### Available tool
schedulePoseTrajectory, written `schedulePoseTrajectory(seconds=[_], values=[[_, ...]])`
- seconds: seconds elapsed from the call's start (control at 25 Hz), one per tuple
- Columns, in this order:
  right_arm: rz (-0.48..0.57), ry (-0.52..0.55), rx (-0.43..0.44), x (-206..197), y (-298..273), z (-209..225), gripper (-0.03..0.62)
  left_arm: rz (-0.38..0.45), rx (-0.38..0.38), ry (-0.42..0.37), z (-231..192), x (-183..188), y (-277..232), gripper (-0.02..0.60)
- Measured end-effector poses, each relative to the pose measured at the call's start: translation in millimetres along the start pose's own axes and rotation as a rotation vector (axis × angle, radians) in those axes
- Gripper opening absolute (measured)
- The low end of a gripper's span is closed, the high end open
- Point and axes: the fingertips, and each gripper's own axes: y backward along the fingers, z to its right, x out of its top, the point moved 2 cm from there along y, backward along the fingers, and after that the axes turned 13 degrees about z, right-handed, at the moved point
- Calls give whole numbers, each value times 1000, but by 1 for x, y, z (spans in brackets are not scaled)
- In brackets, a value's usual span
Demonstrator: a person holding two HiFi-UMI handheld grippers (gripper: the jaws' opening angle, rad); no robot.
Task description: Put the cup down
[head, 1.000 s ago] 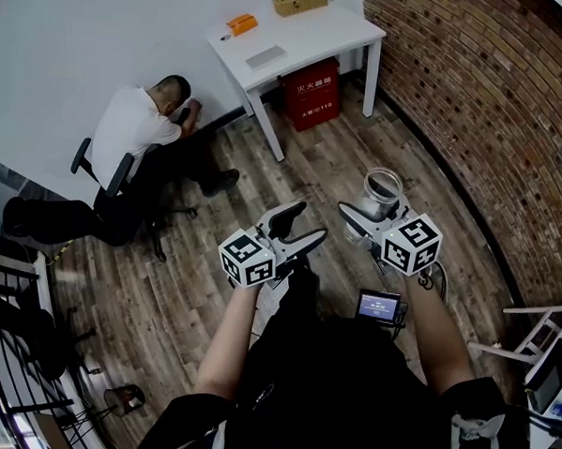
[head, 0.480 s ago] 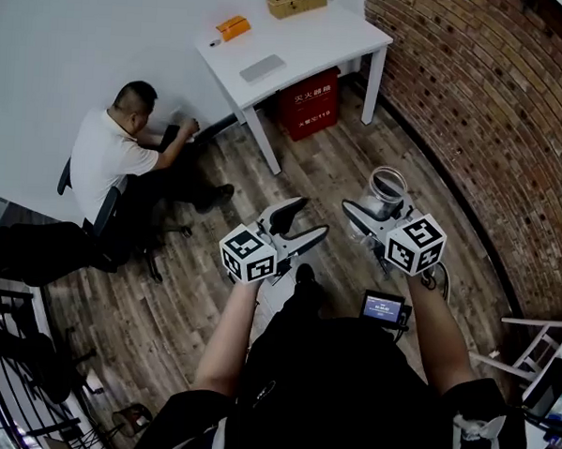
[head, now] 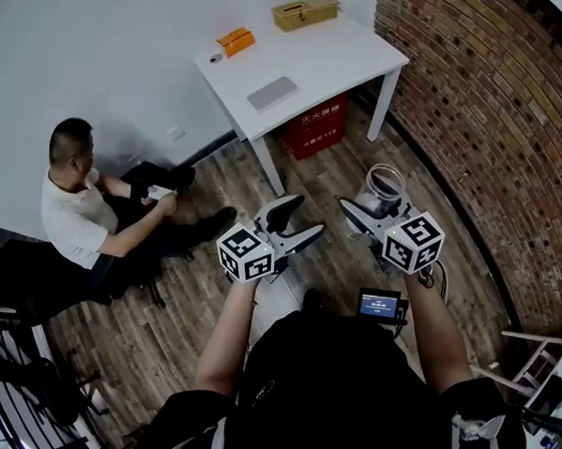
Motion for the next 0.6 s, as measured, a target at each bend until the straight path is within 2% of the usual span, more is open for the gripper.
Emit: schedulePoseTrajectory(seconds=[0.36, 0.6], values=[[-20, -9, 8, -5, -57, 34, 360, 14, 15, 16, -62, 15, -18, 334], [-21, -25, 51, -12, -105, 69, 360, 15, 57, 15, -112, 17, -36, 334]])
